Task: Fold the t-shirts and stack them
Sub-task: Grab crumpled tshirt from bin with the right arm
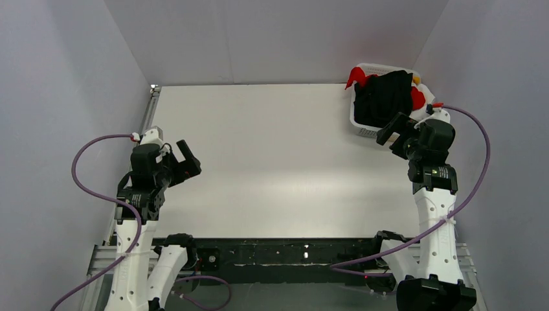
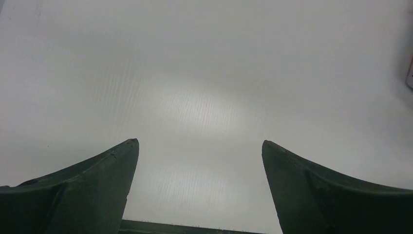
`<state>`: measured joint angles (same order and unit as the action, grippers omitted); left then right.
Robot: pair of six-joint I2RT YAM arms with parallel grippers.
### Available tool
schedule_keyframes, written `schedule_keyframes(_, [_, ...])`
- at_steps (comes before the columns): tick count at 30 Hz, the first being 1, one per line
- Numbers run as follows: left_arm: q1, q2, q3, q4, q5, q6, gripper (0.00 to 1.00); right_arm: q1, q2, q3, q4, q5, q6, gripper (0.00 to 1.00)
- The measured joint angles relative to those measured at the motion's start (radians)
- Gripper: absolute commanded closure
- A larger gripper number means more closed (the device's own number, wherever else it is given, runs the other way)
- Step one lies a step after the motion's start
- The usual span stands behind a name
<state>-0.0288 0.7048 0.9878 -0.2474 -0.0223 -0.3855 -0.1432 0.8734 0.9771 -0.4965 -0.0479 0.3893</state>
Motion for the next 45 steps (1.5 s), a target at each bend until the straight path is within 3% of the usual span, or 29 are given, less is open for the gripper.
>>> schedule_keyframes(7, [0.0, 0.026, 0.009, -0.011, -0.008, -0.016, 0.01, 0.0, 0.121, 0.098, -0.051, 0.069, -0.044, 0.0])
schedule_keyframes(16, [0.001, 0.063, 0.048, -0.05, -0.031, -0.017, 0.01, -0.009, 0.579, 0.533, -0.051, 0.148, -0.089, 0.0])
schedule_keyframes(18, [0.001, 0.055, 0.048, -0.05, -0.034, -0.016, 0.0, -0.013, 0.686, 0.597, -0.039, 0.158, -0.098, 0.07])
schedule_keyframes(21, [0.001, 0.038, 0.048, -0.051, -0.037, -0.014, 0.01, -0.014, 0.827, 0.657, -0.031, 0.166, -0.109, 0.25])
schedule_keyframes(22, [0.001, 0.034, 0.048, -0.051, -0.038, -0.013, 0.0, -0.014, 0.872, 0.676, -0.035, 0.165, -0.115, 0.39])
schedule_keyframes(24, [0.001, 0.027, 0.048, -0.059, -0.045, -0.012, 0.01, -0.014, 0.951, 0.714, -0.045, 0.157, -0.132, 0.8])
schedule_keyframes(25, [0.001, 0.026, 0.048, -0.066, -0.048, -0.012, 0.01, -0.014, 0.982, 0.732, -0.056, 0.147, -0.14, 0.95])
schedule_keyframes(26, [0.001, 0.026, 0.048, -0.074, -0.053, -0.012, 0.01, -0.014, 1.007, 0.749, -0.072, 0.137, -0.146, 0.99])
schedule_keyframes(31, [0.001, 0.027, 0.048, -0.098, -0.062, -0.016, 0.01, -0.012, 1.035, 0.856, -0.161, 0.067, -0.154, 0.99])
schedule_keyframes(38, [0.001, 0.027, 0.048, -0.098, -0.051, -0.023, 0.01, 0.038, 0.912, 1.061, -0.253, -0.016, -0.158, 0.99])
schedule_keyframes(45, [0.001, 0.04, 0.048, -0.099, -0.029, -0.045, 0.01, 0.262, 0.708, 1.245, -0.183, -0.177, -0.153, 0.99])
